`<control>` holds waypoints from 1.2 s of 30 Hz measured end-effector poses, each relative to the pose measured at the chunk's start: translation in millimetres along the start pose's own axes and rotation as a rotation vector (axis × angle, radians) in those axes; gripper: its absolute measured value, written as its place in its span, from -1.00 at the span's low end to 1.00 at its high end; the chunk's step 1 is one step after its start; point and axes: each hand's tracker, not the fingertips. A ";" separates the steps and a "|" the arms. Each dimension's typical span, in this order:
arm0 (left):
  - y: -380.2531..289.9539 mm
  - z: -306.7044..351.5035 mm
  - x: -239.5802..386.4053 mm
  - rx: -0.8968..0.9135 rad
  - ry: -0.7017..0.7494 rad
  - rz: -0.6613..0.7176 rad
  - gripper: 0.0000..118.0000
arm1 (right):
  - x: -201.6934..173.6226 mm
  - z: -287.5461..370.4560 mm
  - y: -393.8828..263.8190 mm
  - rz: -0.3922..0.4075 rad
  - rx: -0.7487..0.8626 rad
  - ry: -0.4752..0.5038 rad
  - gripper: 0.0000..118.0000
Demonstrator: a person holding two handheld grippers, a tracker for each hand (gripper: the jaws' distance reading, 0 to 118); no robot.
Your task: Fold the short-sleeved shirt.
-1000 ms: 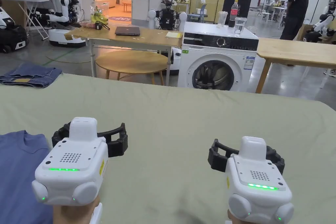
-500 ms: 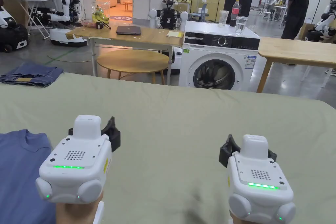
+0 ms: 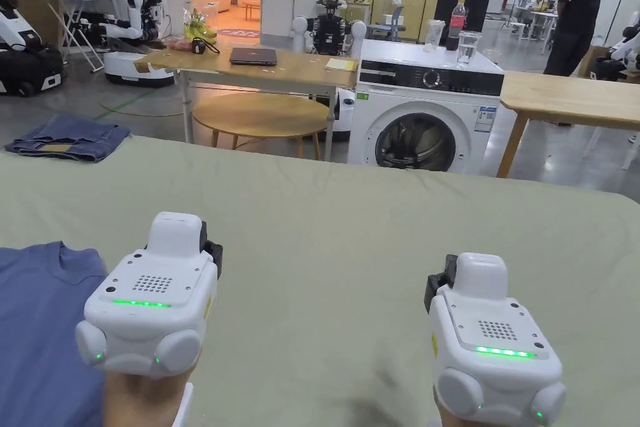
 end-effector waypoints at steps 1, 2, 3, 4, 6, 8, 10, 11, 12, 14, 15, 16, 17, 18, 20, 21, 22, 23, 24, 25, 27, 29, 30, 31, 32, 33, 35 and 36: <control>-0.4 2.0 -3.8 0.001 -0.006 -0.004 -1.00 | -2.3 -1.6 0.1 -0.003 -0.002 0.003 -1.00; -0.3 4.1 -7.4 0.001 -0.007 -0.007 -1.00 | -5.1 -2.3 0.0 -0.005 -0.003 0.001 -1.00; -0.5 7.3 -12.1 0.004 -0.005 -0.007 -1.00 | -8.5 -2.7 0.2 -0.009 -0.004 0.001 -1.00; -0.3 10.2 -17.9 0.007 -0.001 -0.005 -1.00 | -12.2 -3.1 0.8 -0.014 -0.007 0.005 -1.00; 1.4 15.0 -31.2 0.004 0.029 0.002 -1.00 | -22.2 -2.6 2.8 -0.020 -0.008 0.027 -1.00; 2.0 20.5 -46.7 0.000 0.060 0.007 -1.00 | -35.1 -3.3 3.7 -0.010 -0.007 0.043 -1.00; 2.8 26.8 -64.1 -0.014 0.104 0.002 -1.00 | -51.1 -4.5 3.7 -0.006 -0.008 0.084 -1.00; 2.8 29.2 -72.2 -0.021 0.117 0.002 -1.00 | -58.4 -4.7 4.1 -0.004 -0.012 0.100 -1.00; 2.8 32.2 -81.9 -0.037 0.135 0.000 -1.00 | -67.4 -4.9 4.4 0.002 -0.015 0.116 -1.00; 2.2 36.9 -100.0 -0.079 0.165 -0.007 -1.00 | -84.8 -4.9 3.2 0.019 -0.020 0.152 -1.00; 1.2 38.6 -108.6 -0.096 0.173 -0.007 -1.00 | -92.3 -4.8 2.9 0.022 -0.024 0.175 -1.00; -0.3 40.8 -118.8 -0.112 0.189 -0.002 -1.00 | -100.1 -4.7 2.3 0.027 -0.028 0.189 -1.00; -1.7 42.7 -127.7 -0.138 0.196 0.006 -1.00 | -107.5 -3.6 1.6 0.030 -0.032 0.199 -1.00; -3.5 44.6 -137.3 -0.159 0.204 0.015 -1.00 | -114.3 -3.1 0.8 0.031 -0.039 0.213 -1.00; -8.1 45.9 -155.3 -0.210 0.215 0.033 -1.00 | -124.5 -2.7 -1.8 0.032 -0.046 0.236 -1.00; -10.1 46.0 -164.2 -0.236 0.218 0.048 -1.00 | -128.7 -3.0 -3.7 0.036 -0.051 0.246 -1.00; -11.9 45.2 -171.6 -0.260 0.212 0.063 -1.00 | -132.1 -3.2 -5.4 0.040 -0.057 0.253 -1.00; -13.5 43.7 -178.3 -0.297 0.196 0.072 -1.00 | -134.3 -3.0 -7.2 0.043 -0.063 0.258 -1.00; -15.8 41.1 -185.3 -0.338 0.190 0.093 -1.00 | -135.9 -2.9 -9.1 0.045 -0.070 0.264 -1.00; -17.1 37.5 -191.0 -0.362 0.180 0.098 -1.00 | -137.1 -4.8 -11.0 0.047 -0.077 0.269 -1.00; -19.4 28.9 -198.3 -0.421 0.141 0.112 -1.00 | -137.5 -6.6 -14.3 0.056 -0.093 0.271 -1.00; -22.6 15.5 -205.2 -0.476 0.110 0.146 -1.00 | -136.2 -9.6 -16.7 0.063 -0.107 0.271 -1.00; -25.0 6.4 -210.0 -0.503 0.098 0.172 -1.00 | -134.7 -10.9 -17.8 0.066 -0.116 0.269 -1.00; -26.6 -0.9 -210.6 -0.537 0.094 0.187 -1.00 | -132.9 -11.7 -19.1 0.070 -0.124 0.266 -1.00; -28.5 -11.2 -213.5 -0.570 0.089 0.213 -1.00 | -130.9 -12.2 -20.0 0.073 -0.131 0.264 -1.00; -30.7 -21.6 -216.4 -0.598 0.089 0.224 -0.99 | -130.1 -15.9 -21.0 0.076 -0.138 0.263 -1.00; -34.1 -40.1 -219.1 -0.642 0.046 0.288 -0.36 | -125.2 -17.1 -23.1 0.085 -0.146 0.255 -1.00; -35.7 -49.4 -220.1 -0.667 0.044 0.313 0.01 | -122.8 -17.2 -24.0 0.089 -0.148 0.249 -1.00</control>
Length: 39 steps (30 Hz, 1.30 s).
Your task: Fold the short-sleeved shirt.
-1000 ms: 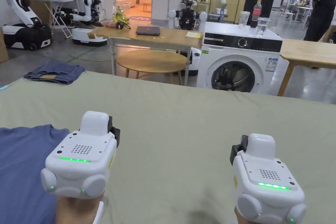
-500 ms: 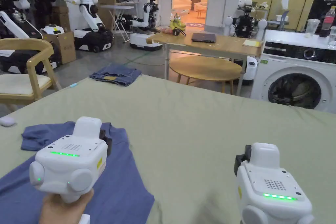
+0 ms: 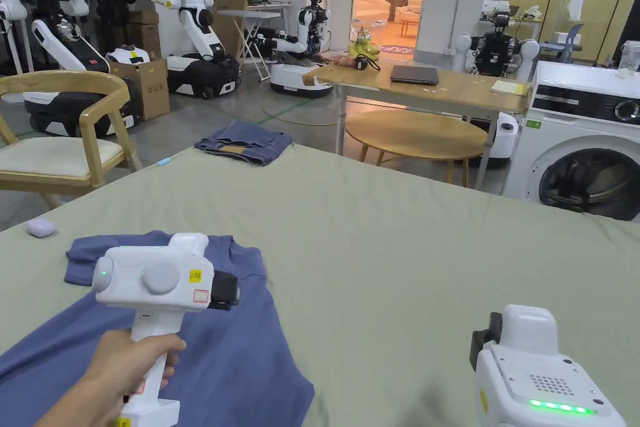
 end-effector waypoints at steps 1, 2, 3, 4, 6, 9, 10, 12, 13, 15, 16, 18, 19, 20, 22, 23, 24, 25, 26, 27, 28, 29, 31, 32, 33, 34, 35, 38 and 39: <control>4.4 -7.3 -0.5 -0.015 -0.024 0.025 0.19 | 1.8 -2.7 -0.1 0.005 -0.004 -0.005 -1.00; 10.4 -15.1 0.4 -0.035 -0.039 0.051 0.19 | 4.6 -2.9 -1.2 0.012 -0.007 -0.012 -1.00; 14.3 -21.4 3.0 -0.055 -0.040 0.072 0.20 | 7.1 -2.8 -2.4 0.015 -0.009 -0.019 -1.00; 19.0 -28.7 5.6 -0.073 -0.055 0.089 0.21 | 9.8 -2.7 -3.7 0.020 -0.012 -0.026 -1.00; 26.8 -43.7 12.9 -0.089 -0.051 0.089 0.24 | 13.5 -5.1 -4.9 0.025 -0.022 -0.035 -1.00; 32.0 -70.5 27.4 -0.166 -0.014 0.095 0.25 | 18.5 -6.7 -7.7 0.028 -0.035 -0.051 -1.00; 31.6 -82.0 31.8 -0.189 -0.007 0.099 0.25 | 20.0 -7.3 -8.6 0.030 -0.039 -0.057 -1.00; 26.2 -101.1 39.1 -0.253 0.035 0.095 0.25 | 23.4 -7.6 -11.3 0.035 -0.046 -0.065 -1.00; 20.2 -112.5 43.0 -0.287 0.061 0.083 0.25 | 24.4 -9.8 -13.3 0.038 -0.050 -0.069 -1.00; 6.3 -129.1 50.8 -0.371 0.128 0.039 0.26 | 27.2 -11.3 -16.2 0.048 -0.058 -0.076 -1.00; 14.3 -108.6 36.1 -0.348 0.162 -0.014 0.26 | 28.5 -11.8 -17.4 0.053 -0.064 -0.082 -1.00; 16.8 -111.0 31.7 -0.229 0.232 -0.140 0.20 | 30.2 -13.3 -19.1 0.055 -0.071 -0.086 -1.00; 8.9 -140.9 38.2 -0.213 0.251 -0.131 0.11 | 31.3 -13.6 -19.4 0.056 -0.075 -0.089 -1.00; 8.8 -145.9 35.2 -0.204 0.245 -0.128 0.02 | 32.3 -13.4 -19.4 0.055 -0.077 -0.090 -1.00; 18.2 -143.8 22.8 -0.216 0.227 -0.116 -0.01 | 32.3 -10.8 -17.9 0.056 -0.078 -0.092 -1.00; 23.6 -141.2 15.1 -0.221 0.217 -0.122 -0.16 | 32.9 -10.3 -17.7 0.057 -0.077 -0.093 -1.00; 6.1 -139.3 55.7 -0.230 0.184 -0.125 -0.48 | 33.6 -9.9 -17.5 0.056 -0.076 -0.093 -1.00; 4.9 -135.6 57.1 -0.227 0.199 -0.129 -1.00 | 34.3 -9.3 -17.7 0.056 -0.075 -0.092 -1.00; 3.7 -141.0 57.8 -0.224 0.205 -0.128 -1.00 | 34.7 -8.7 -17.8 0.055 -0.074 -0.092 -1.00; -2.0 -104.8 65.8 -0.219 0.158 -0.094 -1.00 | 35.2 -8.1 -17.7 0.054 -0.073 -0.092 -1.00; -3.2 -97.0 61.2 -0.213 0.153 -0.082 -1.00 | 36.0 -7.2 -17.4 0.054 -0.073 -0.091 -1.00; -2.8 -91.0 57.2 -0.204 0.129 -0.053 -1.00 | 36.9 -5.7 -17.6 0.054 -0.071 -0.090 -1.00; 4.7 -96.8 42.3 -0.176 0.090 0.008 -1.00 | 39.5 -2.9 -16.9 0.054 -0.067 -0.093 -1.00; 7.2 -93.1 38.5 -0.144 0.068 0.018 -1.00 | 41.1 -1.8 -16.2 0.054 -0.065 -0.093 -1.00; 8.7 -86.3 34.6 -0.120 0.047 0.034 -1.00 | 43.1 -0.5 -15.5 0.054 -0.062 -0.095 -1.00; 10.1 -79.4 30.6 -0.096 0.026 0.051 -1.00 | 45.5 1.0 -14.7 0.053 -0.058 -0.096 -1.00; 7.8 -78.8 51.6 -0.031 0.045 -0.015 -1.00 | 47.7 2.4 -13.6 0.053 -0.054 -0.099 -1.00; 11.1 -62.4 57.5 0.053 0.014 -0.089 -1.00 | 55.6 7.1 -9.5 0.048 -0.041 -0.114 -1.00; 24.4 -58.5 43.6 0.059 0.024 -0.106 -1.00 | 58.4 8.8 -7.8 0.045 -0.037 -0.118 -1.00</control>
